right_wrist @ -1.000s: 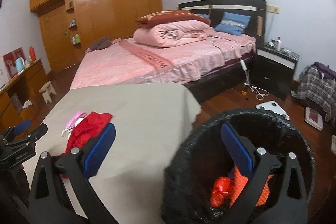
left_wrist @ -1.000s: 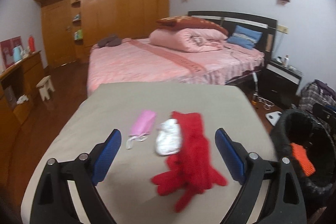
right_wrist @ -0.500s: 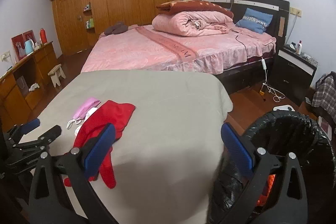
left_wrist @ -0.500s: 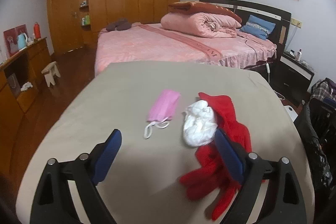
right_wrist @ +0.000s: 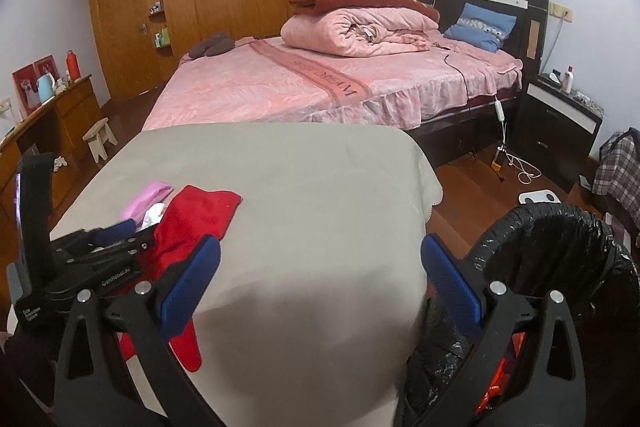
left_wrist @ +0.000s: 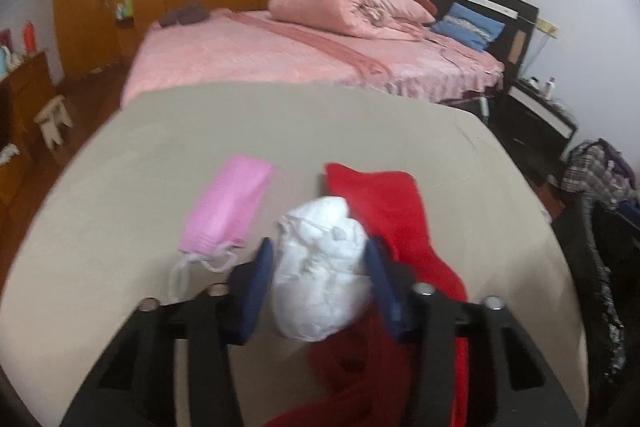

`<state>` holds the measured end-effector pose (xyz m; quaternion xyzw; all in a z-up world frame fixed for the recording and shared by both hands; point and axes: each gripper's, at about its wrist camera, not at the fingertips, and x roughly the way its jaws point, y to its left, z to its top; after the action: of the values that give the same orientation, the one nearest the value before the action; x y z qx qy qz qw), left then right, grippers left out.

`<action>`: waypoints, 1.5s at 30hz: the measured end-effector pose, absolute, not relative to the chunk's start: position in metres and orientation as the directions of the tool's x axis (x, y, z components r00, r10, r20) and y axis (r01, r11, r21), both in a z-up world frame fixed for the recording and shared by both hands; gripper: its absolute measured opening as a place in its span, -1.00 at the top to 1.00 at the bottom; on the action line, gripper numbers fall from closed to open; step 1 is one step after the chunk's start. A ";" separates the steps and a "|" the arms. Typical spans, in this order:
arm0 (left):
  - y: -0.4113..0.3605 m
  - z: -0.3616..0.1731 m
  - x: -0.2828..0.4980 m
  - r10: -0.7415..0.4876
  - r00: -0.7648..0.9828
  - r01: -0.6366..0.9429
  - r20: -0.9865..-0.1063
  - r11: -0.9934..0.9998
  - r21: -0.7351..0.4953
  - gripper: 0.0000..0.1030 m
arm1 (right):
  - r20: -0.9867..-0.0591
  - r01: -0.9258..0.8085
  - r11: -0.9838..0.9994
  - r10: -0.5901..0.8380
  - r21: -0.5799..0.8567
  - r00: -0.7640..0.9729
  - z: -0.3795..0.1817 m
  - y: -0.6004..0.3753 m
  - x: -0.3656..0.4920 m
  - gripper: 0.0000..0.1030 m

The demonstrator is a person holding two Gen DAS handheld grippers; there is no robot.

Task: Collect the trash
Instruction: 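Grasp the white crumpled plastic on the table with the left tool, then grasp the red cloth beside the pink mask with the right tool and lift it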

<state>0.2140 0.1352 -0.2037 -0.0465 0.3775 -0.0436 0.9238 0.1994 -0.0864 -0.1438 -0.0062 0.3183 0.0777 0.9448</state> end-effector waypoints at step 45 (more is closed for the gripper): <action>0.161 -0.180 0.194 -0.169 0.750 0.012 -0.640 0.970 -0.243 0.33 | -0.623 -0.186 0.981 0.178 0.052 0.762 -0.151 -0.057 0.218 -0.89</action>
<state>0.1940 0.1612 -0.1798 -0.1125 0.3505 -0.0487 0.9285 0.2179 -0.0572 -0.1507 -0.0067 0.3310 0.0970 0.9386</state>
